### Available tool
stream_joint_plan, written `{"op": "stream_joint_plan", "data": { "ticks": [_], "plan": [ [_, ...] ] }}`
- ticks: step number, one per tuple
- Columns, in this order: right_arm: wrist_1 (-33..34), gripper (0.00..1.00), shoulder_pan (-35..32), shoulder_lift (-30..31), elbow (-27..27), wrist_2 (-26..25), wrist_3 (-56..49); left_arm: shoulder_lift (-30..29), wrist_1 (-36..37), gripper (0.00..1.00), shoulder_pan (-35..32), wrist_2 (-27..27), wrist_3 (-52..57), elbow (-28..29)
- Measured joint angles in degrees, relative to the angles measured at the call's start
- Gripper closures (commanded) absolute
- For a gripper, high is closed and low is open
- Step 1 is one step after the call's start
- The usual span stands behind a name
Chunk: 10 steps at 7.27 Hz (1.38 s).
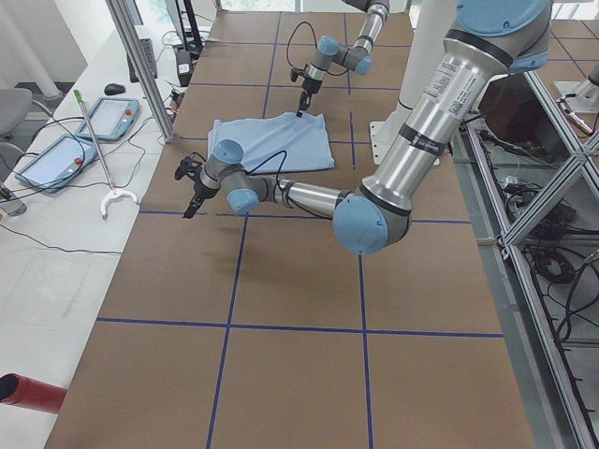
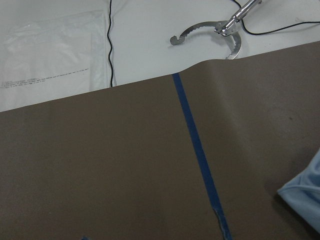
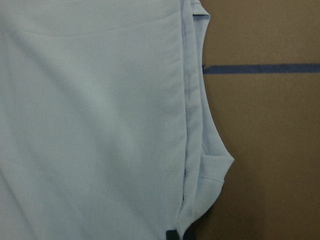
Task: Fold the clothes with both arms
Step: 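Pull the shirt edge with the right gripper to straighten the shirt, then lower the left gripper to the shirt's edge nearest the robot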
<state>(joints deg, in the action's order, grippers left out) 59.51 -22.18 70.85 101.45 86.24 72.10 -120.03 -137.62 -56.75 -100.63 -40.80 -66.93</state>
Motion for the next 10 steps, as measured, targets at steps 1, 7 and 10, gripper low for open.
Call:
{"op": "stream_joint_plan", "data": {
  "ticks": [1,7,10],
  "plan": [
    [-0.02,0.01,1.4,2.72,2.69,-1.41,0.5,-0.02,-0.52,0.0,0.0,0.0,-0.06,-0.02],
    [-10.29,0.0,-1.41,7.82,5.5,2.58,4.34,10.99,0.17,0.0,9.17,-9.11,-21.69,-24.88],
    [-12.14,0.0,-1.5,9.29,6.25,0.59,10.71,18.85,11.78,0.08,28.89,3.21,-42.97,-46.48]
  ]
}}
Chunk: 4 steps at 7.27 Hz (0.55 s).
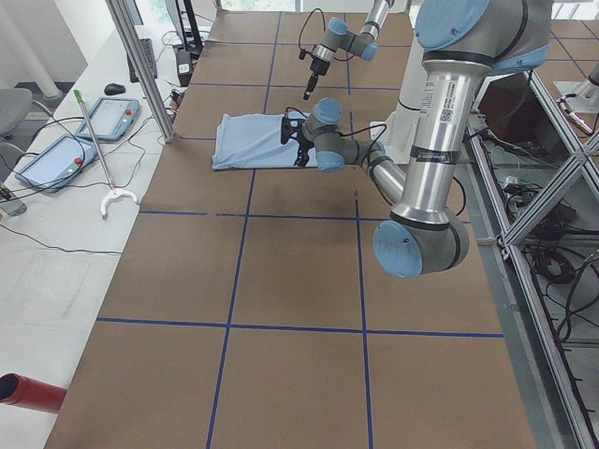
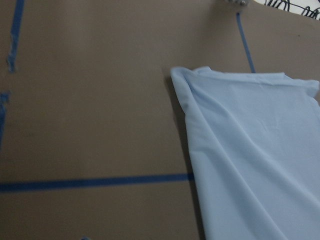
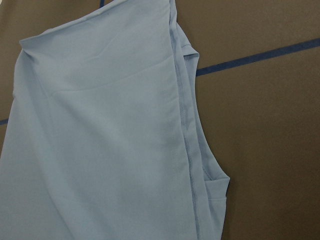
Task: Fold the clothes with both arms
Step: 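Lower the left gripper to the shirt's edge nearest the robot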
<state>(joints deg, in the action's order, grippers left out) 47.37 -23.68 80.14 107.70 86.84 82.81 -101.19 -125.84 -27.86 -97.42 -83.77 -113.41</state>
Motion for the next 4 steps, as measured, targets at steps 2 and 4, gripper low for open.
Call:
{"op": "stream_joint_plan", "data": {
  "ticks": [2,4],
  "plan": [
    [0.07,0.0,0.0,-0.16,0.03,-0.51,0.52,-2.06,7.45,0.28,11.13,8.37,-12.83,-1.91],
    [0.15,0.0,0.06,-0.36,-0.08,-1.04,0.59,-7.04,11.61,0.28,14.38,10.5,-18.72,2.39]
  ]
}}
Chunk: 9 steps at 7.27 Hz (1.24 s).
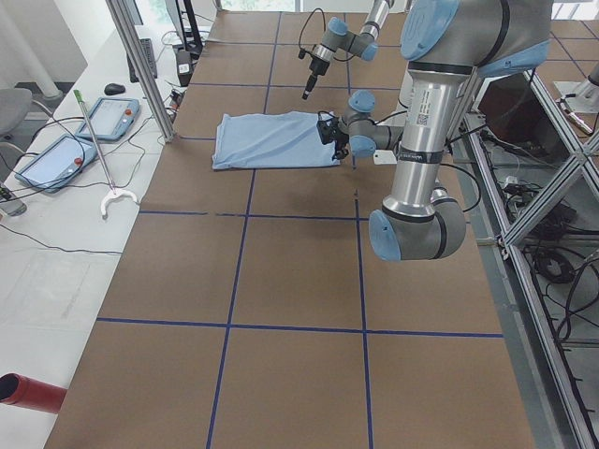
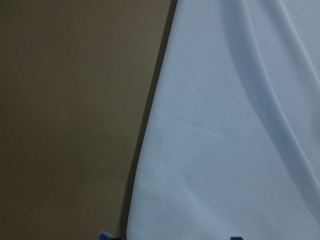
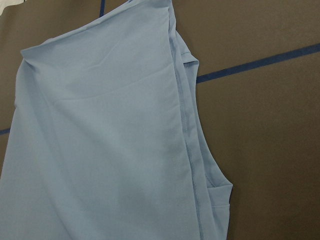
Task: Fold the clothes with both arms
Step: 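Lower the left gripper to the shirt's edge nearest the robot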
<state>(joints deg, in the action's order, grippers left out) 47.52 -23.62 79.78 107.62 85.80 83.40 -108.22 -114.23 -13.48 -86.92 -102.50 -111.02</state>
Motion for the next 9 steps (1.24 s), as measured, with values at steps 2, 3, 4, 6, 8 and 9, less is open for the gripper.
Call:
{"op": "stream_joint_plan", "data": {
  "ticks": [2,3,4,6,8,9],
  "plan": [
    [0.08,0.0,0.02,-0.05,-0.06,-0.17,0.01,-1.24,0.82,0.28,0.35,0.25,-0.81,1.99],
    [0.11,0.0,0.02,-0.08,-0.09,-0.19,0.01,-1.33,0.9,0.28,0.37,0.24,-0.76,2.25],
    [0.14,0.0,0.01,-0.1,-0.16,-0.19,0.01,-1.41,0.93,0.28,0.41,0.2,-0.67,2.66],
    [0.19,0.0,-0.02,-0.09,-0.27,-0.19,0.01,-1.55,0.89,0.29,0.45,0.1,-0.36,4.08],
    [0.2,0.0,-0.02,-0.08,-0.3,-0.19,0.11,-1.81,0.86,0.4,0.47,-0.04,-0.13,4.42],
    [0.21,0.0,-0.02,-0.07,-0.3,-0.19,0.2,-2.0,0.83,0.4,0.5,-0.07,-0.09,4.43]
  ]
}}
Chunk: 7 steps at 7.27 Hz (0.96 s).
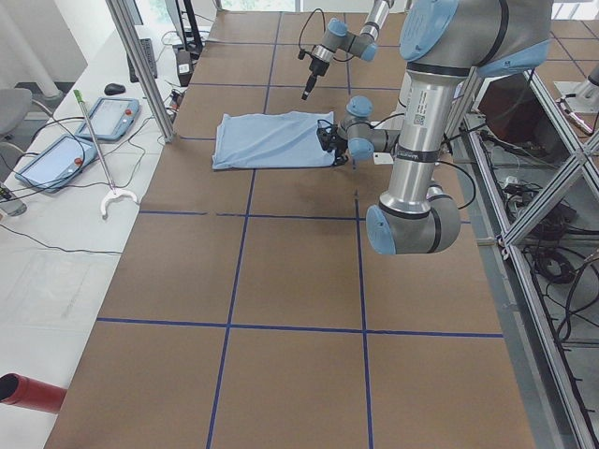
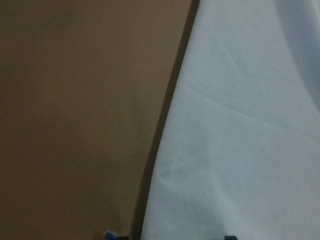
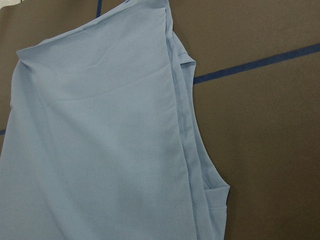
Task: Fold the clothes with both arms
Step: 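Lower the left gripper to the shirt's edge nearest the robot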
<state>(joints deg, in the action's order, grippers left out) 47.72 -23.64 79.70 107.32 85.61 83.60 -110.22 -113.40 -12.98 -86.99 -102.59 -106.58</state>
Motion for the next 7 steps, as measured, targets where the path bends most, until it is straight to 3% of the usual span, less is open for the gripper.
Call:
{"op": "stream_joint_plan", "data": {
  "ticks": [3,5,6,7],
  "plan": [
    [0.11,0.0,0.0,0.0,-0.1,-0.24,0.07,-0.11,-0.06,0.4,0.35,-0.02,0.02,0.01],
    [0.27,0.0,0.01,-0.06,-0.19,-0.79,0.17,-0.09,-0.01,0.92,0.47,0.02,0.02,-0.02],
    [0.3,0.0,0.14,-0.1,-0.35,-0.9,0.89,-0.09,0.01,1.0,0.6,0.02,0.02,-0.09],
    [0.56,0.02,0.36,-0.25,-0.55,-1.26,2.82,-0.1,0.02,1.0,0.75,0.09,0.02,-0.19]
  ]
}}
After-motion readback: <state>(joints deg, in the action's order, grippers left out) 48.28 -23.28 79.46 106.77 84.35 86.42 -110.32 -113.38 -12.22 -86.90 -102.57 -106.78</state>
